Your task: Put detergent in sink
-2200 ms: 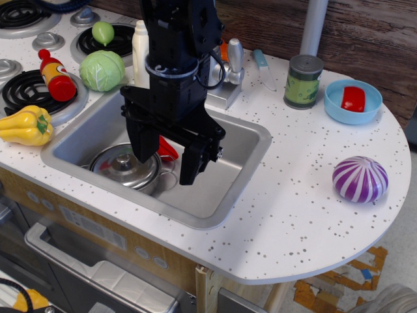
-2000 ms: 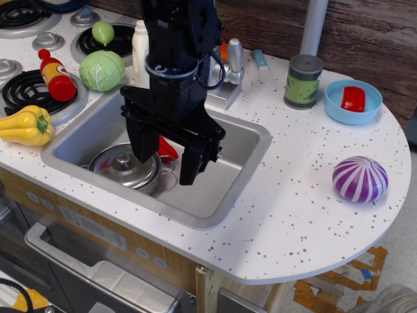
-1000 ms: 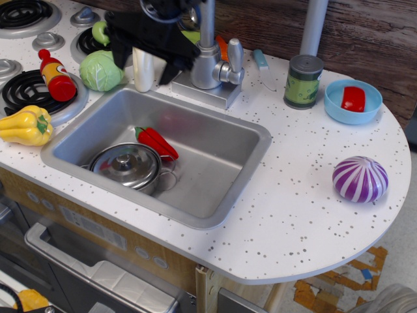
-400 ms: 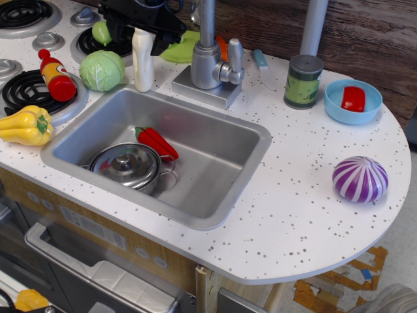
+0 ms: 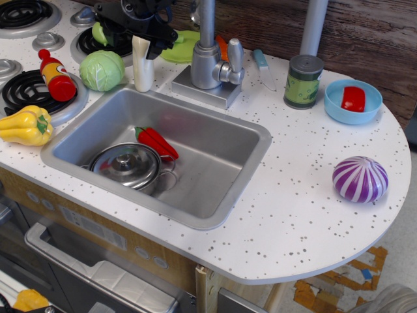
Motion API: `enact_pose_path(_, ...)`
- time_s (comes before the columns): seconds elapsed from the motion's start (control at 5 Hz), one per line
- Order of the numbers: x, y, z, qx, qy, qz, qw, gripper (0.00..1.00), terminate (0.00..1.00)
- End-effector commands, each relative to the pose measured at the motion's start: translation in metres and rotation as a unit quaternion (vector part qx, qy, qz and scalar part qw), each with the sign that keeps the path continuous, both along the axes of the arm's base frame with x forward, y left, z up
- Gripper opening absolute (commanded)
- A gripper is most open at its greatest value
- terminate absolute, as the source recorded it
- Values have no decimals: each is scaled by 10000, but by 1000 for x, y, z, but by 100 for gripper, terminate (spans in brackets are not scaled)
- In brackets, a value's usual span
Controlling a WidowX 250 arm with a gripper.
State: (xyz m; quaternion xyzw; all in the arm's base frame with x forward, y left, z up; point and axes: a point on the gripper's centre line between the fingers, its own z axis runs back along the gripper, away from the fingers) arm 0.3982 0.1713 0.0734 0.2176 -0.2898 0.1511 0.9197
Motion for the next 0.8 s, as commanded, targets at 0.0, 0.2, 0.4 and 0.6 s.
enact_pose_path(0.0, 20, 13, 9, -1, -462, -108, 9989, 100, 0)
enact_pose_path(0.2, 26, 21, 1, -59, -537, -214, 9983, 100, 0)
enact_pose_path(0.4, 28, 20, -1, -169, -480, -167, 9986, 0, 0)
enact_pose_path(0.6, 19, 7, 13, -186, -414, 56, 9990, 0, 0)
